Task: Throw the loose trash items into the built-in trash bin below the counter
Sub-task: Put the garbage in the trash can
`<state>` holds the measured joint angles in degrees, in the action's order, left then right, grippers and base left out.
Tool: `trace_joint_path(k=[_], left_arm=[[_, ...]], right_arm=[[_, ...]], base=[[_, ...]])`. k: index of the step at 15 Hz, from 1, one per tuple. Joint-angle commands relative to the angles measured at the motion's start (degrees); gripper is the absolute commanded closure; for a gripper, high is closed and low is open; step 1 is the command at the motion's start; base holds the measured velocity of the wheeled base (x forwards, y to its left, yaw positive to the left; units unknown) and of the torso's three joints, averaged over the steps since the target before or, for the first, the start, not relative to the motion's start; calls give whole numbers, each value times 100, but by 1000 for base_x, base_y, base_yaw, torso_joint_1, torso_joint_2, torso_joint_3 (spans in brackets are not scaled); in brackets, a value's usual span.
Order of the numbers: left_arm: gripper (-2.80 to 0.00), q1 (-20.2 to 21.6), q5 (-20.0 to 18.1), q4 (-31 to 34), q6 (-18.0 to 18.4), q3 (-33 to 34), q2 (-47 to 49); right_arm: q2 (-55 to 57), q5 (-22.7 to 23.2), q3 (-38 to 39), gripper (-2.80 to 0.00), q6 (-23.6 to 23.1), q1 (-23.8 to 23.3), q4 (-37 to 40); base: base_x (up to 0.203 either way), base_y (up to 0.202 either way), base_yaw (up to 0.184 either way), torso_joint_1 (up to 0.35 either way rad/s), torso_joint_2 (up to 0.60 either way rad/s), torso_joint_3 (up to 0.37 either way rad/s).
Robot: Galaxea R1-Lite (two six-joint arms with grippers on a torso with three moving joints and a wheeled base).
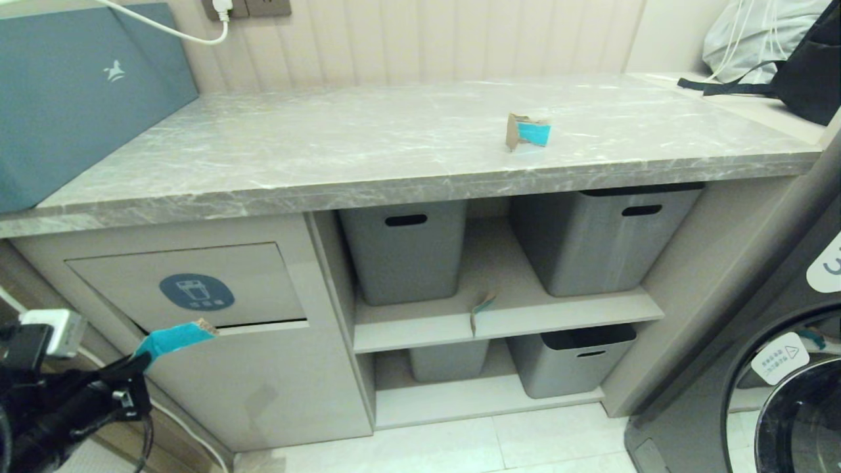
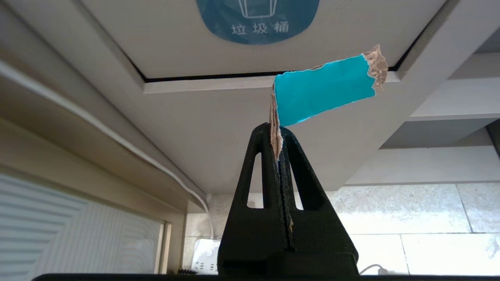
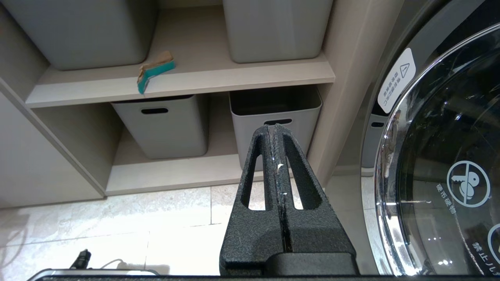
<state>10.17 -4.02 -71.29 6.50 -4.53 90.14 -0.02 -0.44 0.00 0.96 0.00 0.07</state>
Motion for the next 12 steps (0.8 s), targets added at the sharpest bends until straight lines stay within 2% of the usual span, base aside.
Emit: trace_joint_path(k=[1, 6, 12], left_arm=[[0, -26, -6, -304, 11, -44, 771], [0, -63, -11, -917, 18, -745, 1961], [0, -83, -42, -976, 17, -1625, 2927]], right_arm=[[2, 0, 0, 0, 0, 0, 1], [2, 0, 0, 0, 0, 0, 1], [2, 0, 0, 0, 0, 0, 1]], base=[[0, 0, 0, 0, 0, 0], [0, 0, 0, 0, 0, 0], [0, 0, 0, 0, 0, 0]])
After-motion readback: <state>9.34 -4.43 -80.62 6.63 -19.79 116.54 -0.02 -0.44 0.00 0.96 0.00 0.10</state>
